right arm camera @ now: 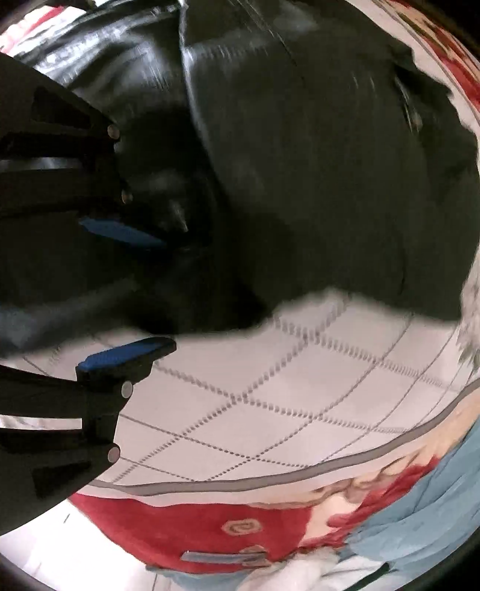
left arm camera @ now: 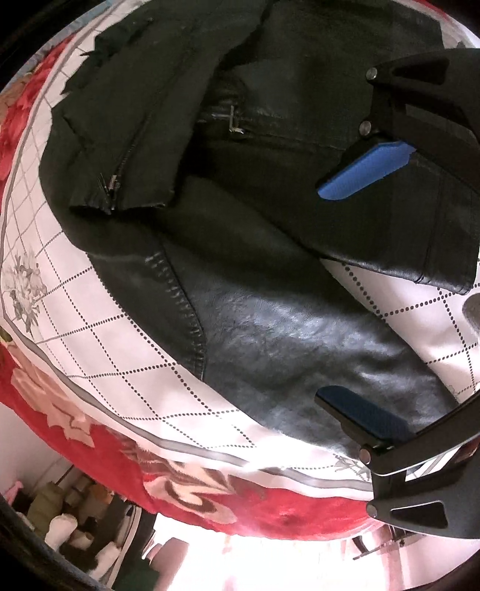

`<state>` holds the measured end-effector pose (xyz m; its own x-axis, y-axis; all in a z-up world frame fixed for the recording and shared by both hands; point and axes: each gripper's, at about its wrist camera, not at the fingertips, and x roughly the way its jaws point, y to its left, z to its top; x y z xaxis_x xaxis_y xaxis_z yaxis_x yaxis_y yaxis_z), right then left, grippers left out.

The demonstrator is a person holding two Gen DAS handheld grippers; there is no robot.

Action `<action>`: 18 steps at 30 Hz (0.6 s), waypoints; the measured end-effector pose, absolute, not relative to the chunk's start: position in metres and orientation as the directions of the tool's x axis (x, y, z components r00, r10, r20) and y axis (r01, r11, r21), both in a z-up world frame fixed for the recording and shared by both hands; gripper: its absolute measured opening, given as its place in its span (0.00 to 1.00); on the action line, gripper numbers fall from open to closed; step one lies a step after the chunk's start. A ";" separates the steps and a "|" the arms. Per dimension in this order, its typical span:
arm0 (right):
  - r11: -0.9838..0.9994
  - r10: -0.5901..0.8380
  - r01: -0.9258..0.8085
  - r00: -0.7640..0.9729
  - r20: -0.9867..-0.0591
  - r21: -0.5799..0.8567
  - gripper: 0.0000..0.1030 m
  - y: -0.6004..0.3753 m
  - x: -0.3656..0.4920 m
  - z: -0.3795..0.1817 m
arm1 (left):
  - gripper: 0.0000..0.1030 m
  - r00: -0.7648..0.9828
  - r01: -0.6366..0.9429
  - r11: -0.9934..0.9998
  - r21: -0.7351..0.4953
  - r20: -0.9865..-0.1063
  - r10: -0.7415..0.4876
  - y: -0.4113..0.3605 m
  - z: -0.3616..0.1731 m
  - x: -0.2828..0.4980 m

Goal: Fold large clothes

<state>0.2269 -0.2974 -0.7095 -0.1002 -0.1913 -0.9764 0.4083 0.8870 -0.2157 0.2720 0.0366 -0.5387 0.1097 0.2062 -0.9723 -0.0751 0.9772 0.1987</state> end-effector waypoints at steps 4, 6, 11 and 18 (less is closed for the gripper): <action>0.823 -0.217 0.518 -0.093 -0.972 -0.234 0.56 -0.318 0.200 -0.714 | 1.00 0.048 -0.125 0.966 0.224 -0.972 0.232 0.041 -0.554 0.262; 0.799 -0.213 0.550 -0.119 -0.970 -0.243 0.56 -0.319 0.189 -0.715 | 1.00 0.017 -0.185 0.957 0.222 -0.973 0.229 0.050 -0.553 0.255; 0.833 -0.088 0.539 -0.094 -0.992 -0.125 0.58 -0.291 0.154 -0.689 | 1.00 -0.009 -0.427 0.894 0.134 -0.990 0.144 0.100 -0.529 0.209; 0.922 0.005 0.387 -0.041 -0.999 -0.012 0.58 -0.208 0.080 -0.677 | 0.99 -0.002 -0.756 0.645 -0.111 -0.985 -0.172 0.167 -0.551 0.109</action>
